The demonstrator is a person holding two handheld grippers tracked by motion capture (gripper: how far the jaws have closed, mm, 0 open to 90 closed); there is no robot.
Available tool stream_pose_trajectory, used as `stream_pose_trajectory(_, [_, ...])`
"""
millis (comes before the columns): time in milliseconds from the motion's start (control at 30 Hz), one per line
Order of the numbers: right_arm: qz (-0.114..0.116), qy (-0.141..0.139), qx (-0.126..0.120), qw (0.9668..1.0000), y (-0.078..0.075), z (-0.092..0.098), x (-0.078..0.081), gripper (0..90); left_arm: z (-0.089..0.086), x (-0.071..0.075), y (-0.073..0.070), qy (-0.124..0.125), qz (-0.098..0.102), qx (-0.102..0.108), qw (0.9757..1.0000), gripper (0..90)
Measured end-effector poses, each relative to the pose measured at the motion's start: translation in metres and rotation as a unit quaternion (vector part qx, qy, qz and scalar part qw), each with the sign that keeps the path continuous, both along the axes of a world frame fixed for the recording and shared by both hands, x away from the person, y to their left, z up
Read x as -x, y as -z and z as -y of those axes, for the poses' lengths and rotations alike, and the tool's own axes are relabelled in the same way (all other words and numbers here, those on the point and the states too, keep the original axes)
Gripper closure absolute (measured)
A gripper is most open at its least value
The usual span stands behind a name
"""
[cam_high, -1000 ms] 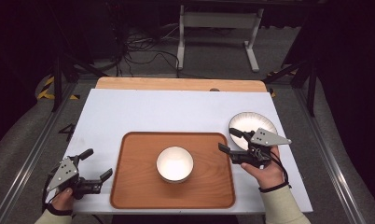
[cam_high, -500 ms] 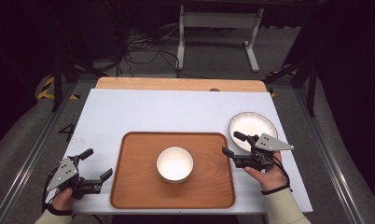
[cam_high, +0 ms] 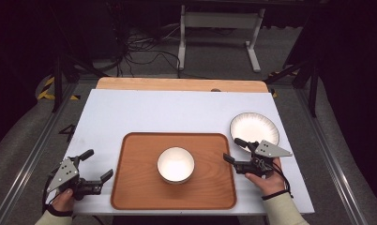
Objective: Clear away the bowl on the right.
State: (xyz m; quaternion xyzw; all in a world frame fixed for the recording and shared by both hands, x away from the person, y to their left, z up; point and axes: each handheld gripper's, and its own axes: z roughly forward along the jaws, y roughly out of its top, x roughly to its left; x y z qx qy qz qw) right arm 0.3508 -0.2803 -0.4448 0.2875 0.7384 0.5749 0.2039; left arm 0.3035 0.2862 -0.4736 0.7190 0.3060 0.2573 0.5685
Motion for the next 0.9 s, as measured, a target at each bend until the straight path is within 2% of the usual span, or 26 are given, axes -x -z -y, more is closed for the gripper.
stream_pose_trajectory(333, [-0.016,0.0,0.011,0.9998,0.01,0.0,0.002,21.5,0.0,0.0,0.0,0.0,0.0,0.0,1.0,0.3])
stream_pose_trajectory(600, [-0.01,-0.004,0.008,0.9999,0.012,0.001,0.003,16.5,0.0,0.0,0.0,0.001,0.001,-0.001,1.0,0.3])
stream_pose_trajectory(733, [-0.002,-0.02,0.004,0.9998,0.012,0.003,0.004,8.6,0.0,0.0,0.0,0.001,0.001,-0.001,1.0,0.3])
stream_pose_trajectory(767, [0.004,-0.031,-0.005,0.9995,0.013,0.004,0.005,4.5,0.0,0.0,0.0,0.001,0.001,-0.001,1.0,0.3])
stream_pose_trajectory(900, [0.015,-0.033,-0.01,0.9993,0.013,0.006,0.007,4.4,0.0,0.0,0.0,0.001,0.001,-0.002,1.0,0.3])
